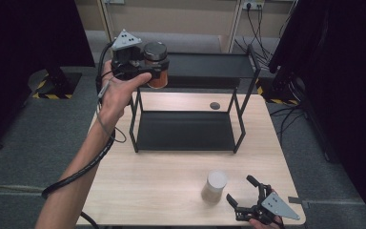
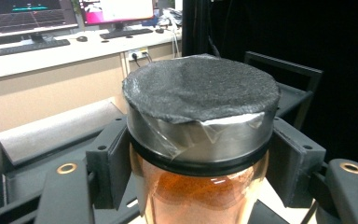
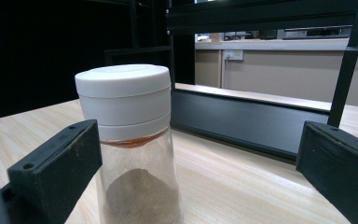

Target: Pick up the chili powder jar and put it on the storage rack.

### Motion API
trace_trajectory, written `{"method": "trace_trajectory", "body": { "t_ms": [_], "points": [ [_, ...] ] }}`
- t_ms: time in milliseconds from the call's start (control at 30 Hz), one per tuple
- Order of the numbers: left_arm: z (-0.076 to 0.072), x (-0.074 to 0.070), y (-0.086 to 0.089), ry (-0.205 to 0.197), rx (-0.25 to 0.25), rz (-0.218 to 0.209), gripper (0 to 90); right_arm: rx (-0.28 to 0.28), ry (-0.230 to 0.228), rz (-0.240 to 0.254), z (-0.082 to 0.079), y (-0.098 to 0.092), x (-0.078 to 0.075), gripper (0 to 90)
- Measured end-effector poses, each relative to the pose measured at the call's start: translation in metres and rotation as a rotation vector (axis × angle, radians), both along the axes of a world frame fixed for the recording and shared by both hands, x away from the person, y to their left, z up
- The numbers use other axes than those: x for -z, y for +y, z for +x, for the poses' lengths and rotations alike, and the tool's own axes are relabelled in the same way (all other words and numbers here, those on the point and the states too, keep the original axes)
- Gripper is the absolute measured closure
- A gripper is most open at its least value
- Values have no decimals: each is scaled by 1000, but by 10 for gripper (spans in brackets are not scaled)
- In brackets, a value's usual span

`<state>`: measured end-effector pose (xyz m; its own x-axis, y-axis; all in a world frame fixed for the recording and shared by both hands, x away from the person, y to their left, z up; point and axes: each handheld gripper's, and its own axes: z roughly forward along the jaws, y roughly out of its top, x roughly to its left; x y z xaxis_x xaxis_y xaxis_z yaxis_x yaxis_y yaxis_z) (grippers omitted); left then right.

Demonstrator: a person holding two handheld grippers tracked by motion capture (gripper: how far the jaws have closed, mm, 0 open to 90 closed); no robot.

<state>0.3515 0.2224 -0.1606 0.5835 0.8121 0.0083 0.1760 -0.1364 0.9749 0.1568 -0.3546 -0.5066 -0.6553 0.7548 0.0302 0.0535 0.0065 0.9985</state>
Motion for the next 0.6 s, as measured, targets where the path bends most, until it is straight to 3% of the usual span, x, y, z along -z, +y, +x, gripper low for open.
{"method": "trace_trajectory", "body": {
  "t_ms": [600],
  "points": [
    [26, -3, -13, 6, -70, -1, 317, -7, -2, 5, 0, -1, 0, 5]
  ]
}}
